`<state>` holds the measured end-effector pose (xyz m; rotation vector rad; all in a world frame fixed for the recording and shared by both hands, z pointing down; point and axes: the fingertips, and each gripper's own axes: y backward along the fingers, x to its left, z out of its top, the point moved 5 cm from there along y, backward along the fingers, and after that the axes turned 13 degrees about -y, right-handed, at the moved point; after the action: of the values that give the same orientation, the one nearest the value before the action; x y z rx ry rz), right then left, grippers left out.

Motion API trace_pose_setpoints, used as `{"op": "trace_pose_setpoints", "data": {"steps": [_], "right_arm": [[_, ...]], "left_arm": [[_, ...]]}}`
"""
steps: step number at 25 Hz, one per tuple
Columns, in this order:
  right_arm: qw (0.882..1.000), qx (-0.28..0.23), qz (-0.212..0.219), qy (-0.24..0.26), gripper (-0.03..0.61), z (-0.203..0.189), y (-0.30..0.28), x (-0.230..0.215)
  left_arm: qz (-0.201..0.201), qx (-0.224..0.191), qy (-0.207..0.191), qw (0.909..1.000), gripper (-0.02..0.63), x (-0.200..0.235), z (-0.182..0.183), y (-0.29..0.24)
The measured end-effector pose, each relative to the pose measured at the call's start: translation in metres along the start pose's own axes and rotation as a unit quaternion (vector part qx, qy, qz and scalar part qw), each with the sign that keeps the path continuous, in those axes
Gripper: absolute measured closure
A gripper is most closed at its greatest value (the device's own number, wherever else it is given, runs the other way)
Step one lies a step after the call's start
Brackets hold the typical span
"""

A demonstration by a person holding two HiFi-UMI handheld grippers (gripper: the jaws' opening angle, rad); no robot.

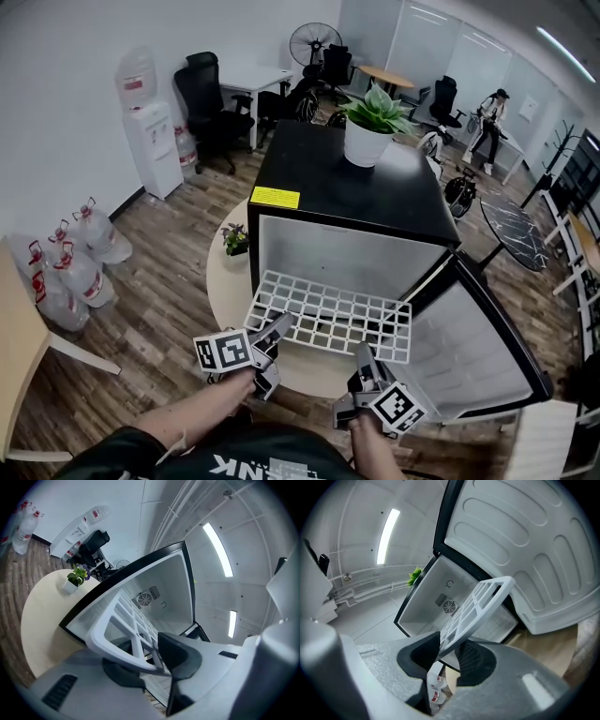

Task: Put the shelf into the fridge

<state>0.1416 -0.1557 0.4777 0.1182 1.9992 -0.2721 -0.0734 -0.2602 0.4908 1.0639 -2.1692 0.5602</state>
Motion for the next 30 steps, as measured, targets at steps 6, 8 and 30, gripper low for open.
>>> {"op": "trace_pose_setpoints", "data": {"steps": [6,8,30], "right_arm": [[0.998,-0.009,-0.029,0.046,0.479,-0.008,-0.005,0.003],[0.998,-0.01,-0.038,0.049,0.479,-0.008,-0.008,-0.002],[0.99,0.003,0.112,-0.083,0.479,-0.019,-0.054,0.01]], "left_arm": [[-0.008,0.007,0.015,0.9998,0.523,0.016,0.006,0.007],[-0.008,0.01,0.017,0.9998,0.523,0.02,0.005,0.007],[-0.02,0.028,-0.012,0.9993,0.528,0.029,0.007,0.007]]}}
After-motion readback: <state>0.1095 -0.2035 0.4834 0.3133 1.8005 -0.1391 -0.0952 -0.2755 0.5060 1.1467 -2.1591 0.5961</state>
